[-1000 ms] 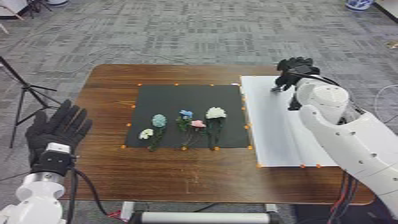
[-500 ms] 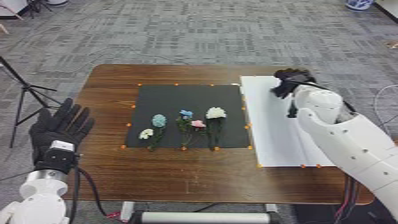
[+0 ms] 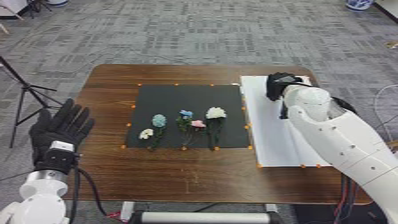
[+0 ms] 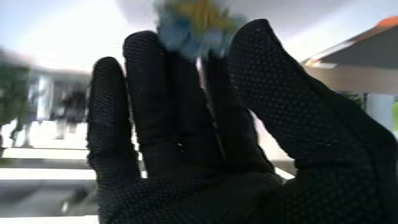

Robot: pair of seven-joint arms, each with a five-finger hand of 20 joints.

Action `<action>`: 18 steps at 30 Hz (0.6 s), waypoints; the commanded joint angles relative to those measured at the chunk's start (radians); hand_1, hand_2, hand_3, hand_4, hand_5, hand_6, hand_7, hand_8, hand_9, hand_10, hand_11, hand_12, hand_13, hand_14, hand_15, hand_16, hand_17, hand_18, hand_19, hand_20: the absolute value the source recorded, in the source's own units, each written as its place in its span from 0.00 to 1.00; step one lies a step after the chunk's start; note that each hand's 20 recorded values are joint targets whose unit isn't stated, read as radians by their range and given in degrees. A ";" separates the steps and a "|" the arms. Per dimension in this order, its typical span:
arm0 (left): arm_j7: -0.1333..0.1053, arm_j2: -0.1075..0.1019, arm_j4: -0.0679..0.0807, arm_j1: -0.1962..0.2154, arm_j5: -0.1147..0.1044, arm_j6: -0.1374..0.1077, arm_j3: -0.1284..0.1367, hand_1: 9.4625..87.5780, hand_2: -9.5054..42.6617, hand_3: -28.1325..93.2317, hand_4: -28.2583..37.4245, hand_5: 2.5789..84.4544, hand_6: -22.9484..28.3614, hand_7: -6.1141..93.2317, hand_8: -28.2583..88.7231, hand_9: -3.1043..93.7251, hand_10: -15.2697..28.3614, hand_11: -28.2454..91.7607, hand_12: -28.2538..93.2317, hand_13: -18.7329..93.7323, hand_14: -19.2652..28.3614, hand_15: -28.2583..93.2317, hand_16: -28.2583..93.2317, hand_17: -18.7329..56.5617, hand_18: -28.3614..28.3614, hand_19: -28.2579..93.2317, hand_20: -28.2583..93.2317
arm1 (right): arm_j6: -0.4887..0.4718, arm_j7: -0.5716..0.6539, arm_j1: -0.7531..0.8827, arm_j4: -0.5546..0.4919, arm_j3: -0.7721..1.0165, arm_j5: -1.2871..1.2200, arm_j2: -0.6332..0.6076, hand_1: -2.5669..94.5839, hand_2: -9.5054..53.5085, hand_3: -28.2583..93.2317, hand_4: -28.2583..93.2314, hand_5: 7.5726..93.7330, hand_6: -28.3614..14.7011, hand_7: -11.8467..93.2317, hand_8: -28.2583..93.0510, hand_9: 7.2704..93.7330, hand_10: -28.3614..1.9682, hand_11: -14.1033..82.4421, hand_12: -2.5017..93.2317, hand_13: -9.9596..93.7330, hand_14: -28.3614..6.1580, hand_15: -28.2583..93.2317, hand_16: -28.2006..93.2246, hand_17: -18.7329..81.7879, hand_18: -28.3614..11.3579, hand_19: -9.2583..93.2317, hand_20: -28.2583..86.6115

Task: Arrange flowers

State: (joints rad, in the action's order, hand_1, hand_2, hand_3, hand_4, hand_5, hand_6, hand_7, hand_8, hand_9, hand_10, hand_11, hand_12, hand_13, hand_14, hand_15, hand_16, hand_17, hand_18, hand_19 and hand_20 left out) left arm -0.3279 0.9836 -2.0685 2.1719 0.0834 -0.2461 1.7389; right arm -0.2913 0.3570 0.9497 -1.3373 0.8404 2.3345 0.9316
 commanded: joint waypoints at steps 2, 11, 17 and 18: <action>-0.004 0.012 -0.008 0.019 -0.017 0.010 0.003 0.19 0.49 0.80 0.00 0.46 0.60 0.20 0.16 0.34 0.68 0.40 0.29 0.37 0.72 0.44 0.18 0.16 0.72 0.46 0.31 | 0.149 0.057 0.051 -0.037 -0.012 0.036 -0.028 0.63 0.00 0.80 0.00 0.65 0.72 0.54 0.19 0.77 0.71 0.42 0.56 0.66 0.67 0.67 0.59 0.46 0.20 0.81 0.53; -0.015 0.004 -0.007 0.024 -0.027 0.009 -0.001 0.19 0.49 0.80 0.00 0.46 0.60 0.20 0.16 0.34 0.68 0.40 0.29 0.37 0.72 0.44 0.18 0.16 0.72 0.46 0.31 | 0.163 0.041 0.085 -0.111 0.006 0.041 -0.052 0.64 0.00 0.82 0.00 0.69 0.72 0.56 0.23 0.81 0.77 0.45 0.61 0.71 0.67 0.68 0.63 0.48 0.18 0.81 0.56; 0.001 0.012 -0.001 0.014 -0.017 0.012 -0.004 0.19 0.49 0.80 0.00 0.46 0.60 0.20 0.16 0.34 0.69 0.40 0.29 0.37 0.72 0.44 0.18 0.16 0.72 0.46 0.31 | 0.225 0.047 0.137 -0.206 0.043 0.023 -0.083 0.64 0.00 0.83 0.00 0.71 0.71 0.53 0.27 0.85 0.82 0.40 0.63 0.75 0.70 0.65 0.66 0.50 0.15 0.80 0.57; 0.004 0.013 -0.002 0.015 -0.017 0.010 -0.003 0.19 0.49 0.80 0.00 0.46 0.60 0.20 0.16 0.34 0.69 0.40 0.29 0.37 0.72 0.44 0.18 0.16 0.72 0.46 0.31 | 0.232 0.043 0.139 -0.211 0.042 0.035 -0.087 0.64 0.00 0.83 0.00 0.72 0.71 0.53 0.27 0.85 0.82 0.40 0.63 0.75 0.70 0.65 0.66 0.50 0.15 0.80 0.57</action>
State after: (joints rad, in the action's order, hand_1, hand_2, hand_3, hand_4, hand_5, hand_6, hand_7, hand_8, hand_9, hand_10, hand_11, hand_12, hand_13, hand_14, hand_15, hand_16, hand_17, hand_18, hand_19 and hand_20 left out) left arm -0.3277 0.9860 -2.0689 2.1808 0.0673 -0.2442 1.7418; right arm -0.1358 0.4008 1.0527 -1.4673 0.8492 2.3614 0.8825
